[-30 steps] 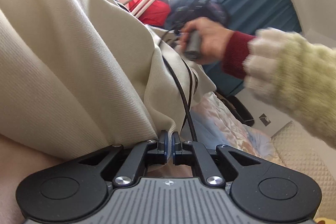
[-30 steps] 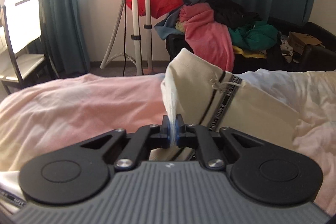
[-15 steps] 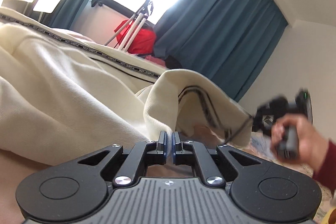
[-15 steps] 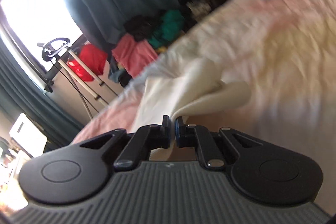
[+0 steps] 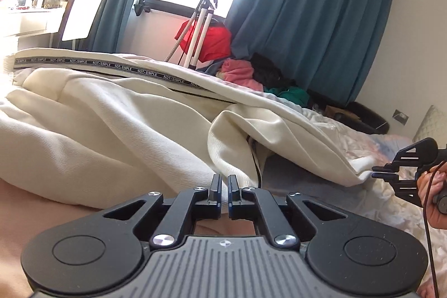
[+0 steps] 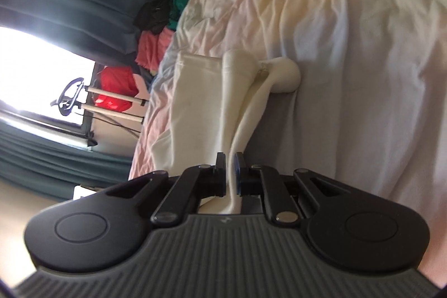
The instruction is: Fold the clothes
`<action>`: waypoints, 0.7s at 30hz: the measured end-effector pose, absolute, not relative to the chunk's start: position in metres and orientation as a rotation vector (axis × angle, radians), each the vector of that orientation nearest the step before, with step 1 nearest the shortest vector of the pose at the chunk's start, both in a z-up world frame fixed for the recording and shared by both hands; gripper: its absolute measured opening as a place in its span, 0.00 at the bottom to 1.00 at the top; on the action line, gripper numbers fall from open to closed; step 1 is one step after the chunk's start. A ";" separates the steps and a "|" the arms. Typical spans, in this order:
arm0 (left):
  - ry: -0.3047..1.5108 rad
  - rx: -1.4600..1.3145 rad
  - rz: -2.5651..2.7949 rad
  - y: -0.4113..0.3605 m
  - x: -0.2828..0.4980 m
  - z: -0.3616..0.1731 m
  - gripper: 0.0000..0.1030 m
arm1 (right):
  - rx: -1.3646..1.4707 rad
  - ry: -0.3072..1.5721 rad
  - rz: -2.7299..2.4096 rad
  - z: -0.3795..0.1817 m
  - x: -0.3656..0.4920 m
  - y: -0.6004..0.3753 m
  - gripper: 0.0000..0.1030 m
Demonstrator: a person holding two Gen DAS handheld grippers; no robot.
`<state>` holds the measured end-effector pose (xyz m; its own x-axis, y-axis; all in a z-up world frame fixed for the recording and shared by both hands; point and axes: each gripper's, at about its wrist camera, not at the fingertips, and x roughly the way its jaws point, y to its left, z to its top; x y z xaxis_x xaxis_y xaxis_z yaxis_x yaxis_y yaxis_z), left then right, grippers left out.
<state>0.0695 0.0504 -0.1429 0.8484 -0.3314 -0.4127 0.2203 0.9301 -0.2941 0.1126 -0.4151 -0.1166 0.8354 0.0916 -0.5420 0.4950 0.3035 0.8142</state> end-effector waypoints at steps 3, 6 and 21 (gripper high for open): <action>0.468 -0.251 -0.315 0.052 0.081 -0.125 0.16 | 1.310 0.565 -0.349 -0.123 0.102 -0.414 0.10; 0.441 -0.216 -0.353 0.040 0.083 -0.111 0.39 | 1.353 0.568 -0.394 -0.126 0.092 -0.409 0.10; 0.327 0.713 -0.663 -0.188 0.225 -0.096 0.87 | 1.381 0.531 -0.492 -0.146 0.099 -0.437 0.10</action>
